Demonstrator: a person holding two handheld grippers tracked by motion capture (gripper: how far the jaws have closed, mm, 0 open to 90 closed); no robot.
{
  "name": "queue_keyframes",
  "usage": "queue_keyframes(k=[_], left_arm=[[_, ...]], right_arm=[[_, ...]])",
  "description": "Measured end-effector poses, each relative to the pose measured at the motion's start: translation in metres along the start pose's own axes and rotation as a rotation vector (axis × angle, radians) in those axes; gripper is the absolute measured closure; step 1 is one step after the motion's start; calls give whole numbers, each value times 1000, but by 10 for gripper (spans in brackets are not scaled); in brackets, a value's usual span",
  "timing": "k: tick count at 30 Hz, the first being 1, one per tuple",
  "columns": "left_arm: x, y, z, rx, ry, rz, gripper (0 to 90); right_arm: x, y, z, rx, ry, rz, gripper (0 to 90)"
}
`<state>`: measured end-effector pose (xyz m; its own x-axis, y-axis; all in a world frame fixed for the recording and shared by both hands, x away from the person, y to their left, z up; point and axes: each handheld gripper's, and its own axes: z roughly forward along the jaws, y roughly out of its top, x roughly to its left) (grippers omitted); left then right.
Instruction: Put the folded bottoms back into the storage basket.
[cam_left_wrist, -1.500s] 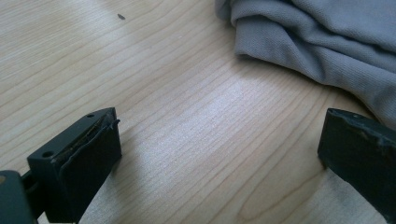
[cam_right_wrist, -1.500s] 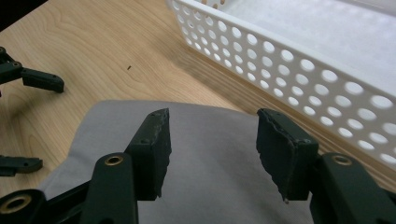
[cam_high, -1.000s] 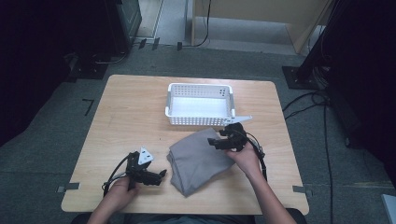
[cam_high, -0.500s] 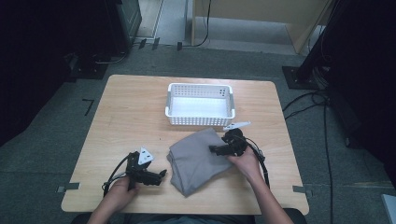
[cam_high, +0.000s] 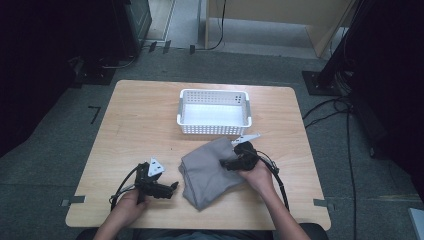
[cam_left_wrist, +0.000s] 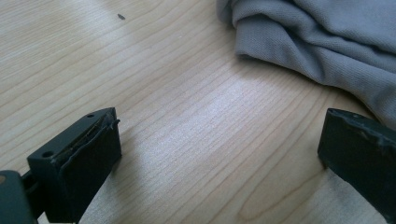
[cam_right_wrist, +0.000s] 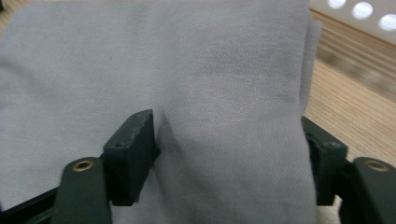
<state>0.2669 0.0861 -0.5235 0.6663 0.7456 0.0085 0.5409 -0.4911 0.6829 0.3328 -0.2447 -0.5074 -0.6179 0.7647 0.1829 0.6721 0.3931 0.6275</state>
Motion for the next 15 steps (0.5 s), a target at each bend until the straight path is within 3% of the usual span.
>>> queue_keyframes(k=[2, 3, 4, 7, 12, 15], left_arm=[[0, 0, 0, 0, 0, 0, 0], [0, 0, 0, 0, 0, 0, 0], [0, 0, 0, 0, 0, 0, 0], [0, 0, 0, 0, 0, 0, 0], [0, 0, 0, 1, 0, 0, 0], [0, 0, 0, 0, 0, 0, 0]], right_arm=[[3, -1, 0, -6, -21, -9, 383], [5, -2, 0, -19, -16, -6, 466], [5, -2, 0, -19, -16, -6, 466], [5, -2, -1, -11, 23, 25, 591], [5, 5, -2, 44, 47, 68, 706], [7, 16, -5, 116, 48, 104, 728]])
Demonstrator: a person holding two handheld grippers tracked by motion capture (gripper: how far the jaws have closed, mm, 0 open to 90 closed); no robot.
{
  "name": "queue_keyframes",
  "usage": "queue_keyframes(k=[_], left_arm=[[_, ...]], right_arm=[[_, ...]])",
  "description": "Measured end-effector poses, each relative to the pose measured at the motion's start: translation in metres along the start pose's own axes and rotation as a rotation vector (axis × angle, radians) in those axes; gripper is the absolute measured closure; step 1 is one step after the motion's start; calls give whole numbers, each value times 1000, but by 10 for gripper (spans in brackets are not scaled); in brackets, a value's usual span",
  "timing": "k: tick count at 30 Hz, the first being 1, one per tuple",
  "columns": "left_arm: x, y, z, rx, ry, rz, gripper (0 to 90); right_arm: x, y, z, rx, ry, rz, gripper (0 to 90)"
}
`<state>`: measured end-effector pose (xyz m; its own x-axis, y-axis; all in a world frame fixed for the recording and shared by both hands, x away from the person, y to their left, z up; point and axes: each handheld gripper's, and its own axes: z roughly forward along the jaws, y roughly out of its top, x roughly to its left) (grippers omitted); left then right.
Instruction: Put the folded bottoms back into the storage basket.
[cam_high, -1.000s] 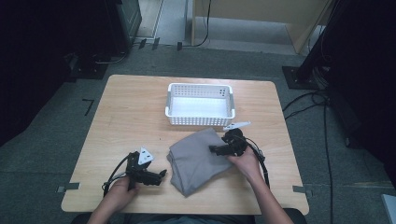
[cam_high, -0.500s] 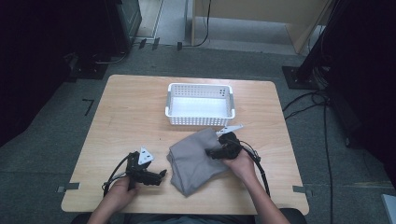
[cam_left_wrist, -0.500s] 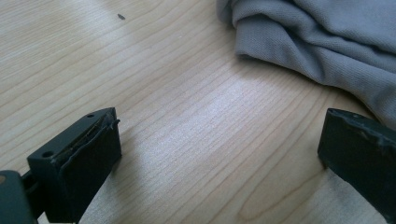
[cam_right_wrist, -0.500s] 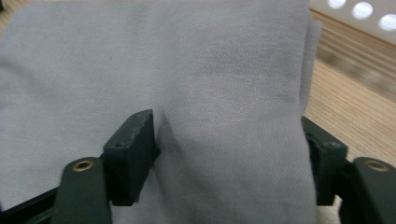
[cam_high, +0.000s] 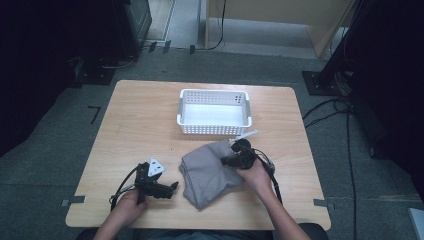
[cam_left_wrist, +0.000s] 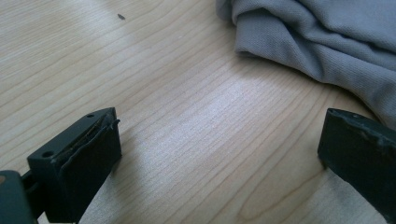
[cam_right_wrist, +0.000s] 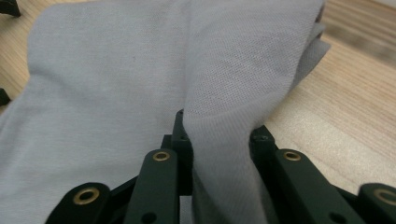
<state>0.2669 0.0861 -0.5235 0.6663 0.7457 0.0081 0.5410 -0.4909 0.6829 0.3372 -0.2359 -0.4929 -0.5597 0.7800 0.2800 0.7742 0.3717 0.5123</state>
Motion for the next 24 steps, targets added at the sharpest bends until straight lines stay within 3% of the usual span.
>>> queue_keyframes(k=[4, 13, 17, 24], left_arm=[[0, 0, 0, 0, 0, 0, 0], [0, 0, 0, 0, 1, 2, 0], [0, 0, 0, -3, 1, -1, 0], [0, 0, 0, -2, 0, -1, 0]], right_arm=[[3, 12, -11, 23, 19, 31, 732], [20, 34, -41, -7, 18, 24, 731], [32, 52, -62, -25, 4, -1, 730], [44, 72, -83, -28, -22, -43, 729]])
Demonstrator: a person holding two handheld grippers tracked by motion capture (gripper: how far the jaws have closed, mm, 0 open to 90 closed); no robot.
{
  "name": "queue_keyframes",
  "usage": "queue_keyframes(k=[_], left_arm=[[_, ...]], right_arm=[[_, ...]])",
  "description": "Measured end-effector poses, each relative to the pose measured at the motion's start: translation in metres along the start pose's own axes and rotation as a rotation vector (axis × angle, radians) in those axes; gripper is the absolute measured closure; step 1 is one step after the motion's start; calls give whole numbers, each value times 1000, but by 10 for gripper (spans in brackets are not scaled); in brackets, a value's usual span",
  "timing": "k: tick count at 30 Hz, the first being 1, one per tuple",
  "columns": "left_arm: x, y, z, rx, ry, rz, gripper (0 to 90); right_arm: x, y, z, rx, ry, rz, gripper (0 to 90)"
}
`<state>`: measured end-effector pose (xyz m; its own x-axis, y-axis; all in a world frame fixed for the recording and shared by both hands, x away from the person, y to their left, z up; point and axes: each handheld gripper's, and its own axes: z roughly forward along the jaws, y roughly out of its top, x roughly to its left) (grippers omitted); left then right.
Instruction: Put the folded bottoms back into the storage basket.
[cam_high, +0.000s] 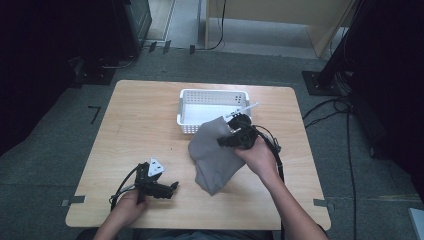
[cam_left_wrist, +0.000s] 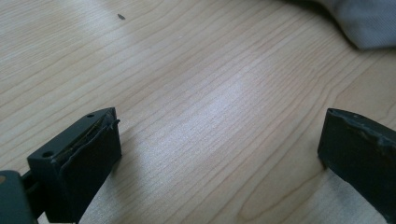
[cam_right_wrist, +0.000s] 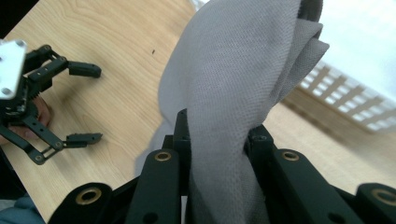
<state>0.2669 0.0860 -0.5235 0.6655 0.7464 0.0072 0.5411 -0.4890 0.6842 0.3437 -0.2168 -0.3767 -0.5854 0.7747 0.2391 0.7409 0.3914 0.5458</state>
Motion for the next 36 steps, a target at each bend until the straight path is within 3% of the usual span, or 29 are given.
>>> queue_keyframes(k=[15, 26, 36], left_arm=[[1, 0, 0, 6, 0, 8, 0], [0, 0, 0, 6, -1, 7, 0], [0, 0, 0, 5, 0, 6, 0]], right_arm=[[14, 53, -43, -21, -47, -72, 728], [5, 110, -62, -47, -103, -55, 728], [-7, 151, -59, -42, -155, -19, 729]])
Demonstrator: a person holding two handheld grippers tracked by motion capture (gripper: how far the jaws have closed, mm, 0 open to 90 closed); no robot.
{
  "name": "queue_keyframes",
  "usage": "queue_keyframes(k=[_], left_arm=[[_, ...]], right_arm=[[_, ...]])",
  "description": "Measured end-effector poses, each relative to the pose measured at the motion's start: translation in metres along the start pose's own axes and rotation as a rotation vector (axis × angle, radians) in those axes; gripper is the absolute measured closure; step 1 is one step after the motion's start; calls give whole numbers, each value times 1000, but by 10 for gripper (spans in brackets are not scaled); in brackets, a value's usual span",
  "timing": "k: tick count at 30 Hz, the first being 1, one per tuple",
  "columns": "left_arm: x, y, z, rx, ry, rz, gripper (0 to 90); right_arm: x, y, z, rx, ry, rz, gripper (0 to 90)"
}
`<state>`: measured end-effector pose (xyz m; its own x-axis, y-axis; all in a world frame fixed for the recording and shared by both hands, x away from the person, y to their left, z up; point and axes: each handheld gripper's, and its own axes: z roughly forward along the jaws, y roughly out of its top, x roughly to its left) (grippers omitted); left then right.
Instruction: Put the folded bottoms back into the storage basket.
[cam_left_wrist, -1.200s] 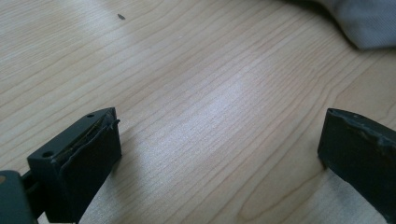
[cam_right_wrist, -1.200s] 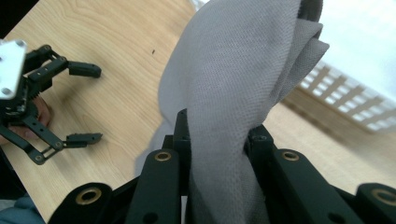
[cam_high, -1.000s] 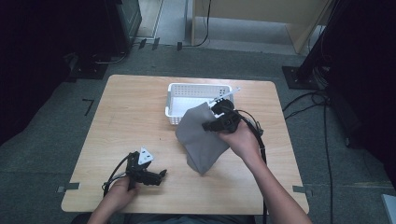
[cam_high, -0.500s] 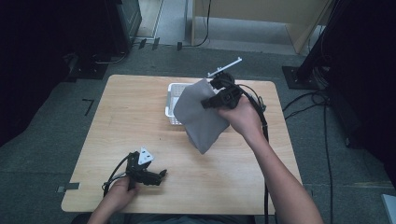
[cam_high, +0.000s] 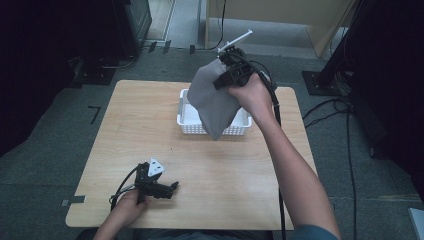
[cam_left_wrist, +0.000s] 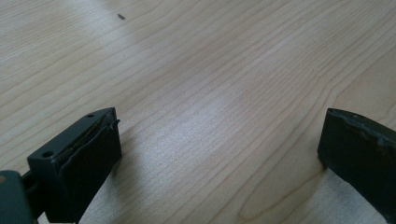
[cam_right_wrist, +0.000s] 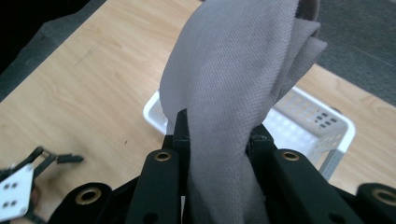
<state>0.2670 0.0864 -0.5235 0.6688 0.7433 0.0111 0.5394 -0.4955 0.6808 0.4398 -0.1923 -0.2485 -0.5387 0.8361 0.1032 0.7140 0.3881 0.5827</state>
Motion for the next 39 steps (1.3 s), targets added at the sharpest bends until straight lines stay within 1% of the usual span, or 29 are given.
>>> queue_keyframes(k=[5, 11, 13, 14, 16, 21, 25, 28, 35, 37, 39], left_arm=[[0, 0, 0, -5, 0, -3, 0], [0, 0, 0, -5, 0, -4, 0], [0, 0, 0, -4, 0, -4, 0], [0, 0, 0, -3, -1, -1, 0], [0, 0, 0, -2, 0, -1, 0], [0, 0, 0, -2, 1, 2, 0], [0, 0, 0, -2, -1, -2, 0], [0, 0, 0, -2, 1, 0, 0], [0, 0, 0, 0, 0, -1, 0], [0, 0, 0, 0, 0, -1, 0], [0, 0, 0, -1, 0, -1, 0]], right_arm=[[-5, 19, 8, 14, -32, 23, 728], [-8, 37, 13, 20, -62, 50, 728], [-10, 44, 15, 21, -77, 65, 728], [-12, 48, 19, 25, -87, 83, 728], [-13, 49, 21, 26, -92, 89, 728], [-19, 52, 36, 20, -111, 143, 728], [-18, 54, 48, 18, -121, 164, 728], [-15, 55, 57, 15, -123, 165, 727], [-5, 57, 82, 14, -101, 183, 726], [-5, 54, 89, 14, -94, 194, 726], [-7, 49, 98, 8, -75, 211, 725]])
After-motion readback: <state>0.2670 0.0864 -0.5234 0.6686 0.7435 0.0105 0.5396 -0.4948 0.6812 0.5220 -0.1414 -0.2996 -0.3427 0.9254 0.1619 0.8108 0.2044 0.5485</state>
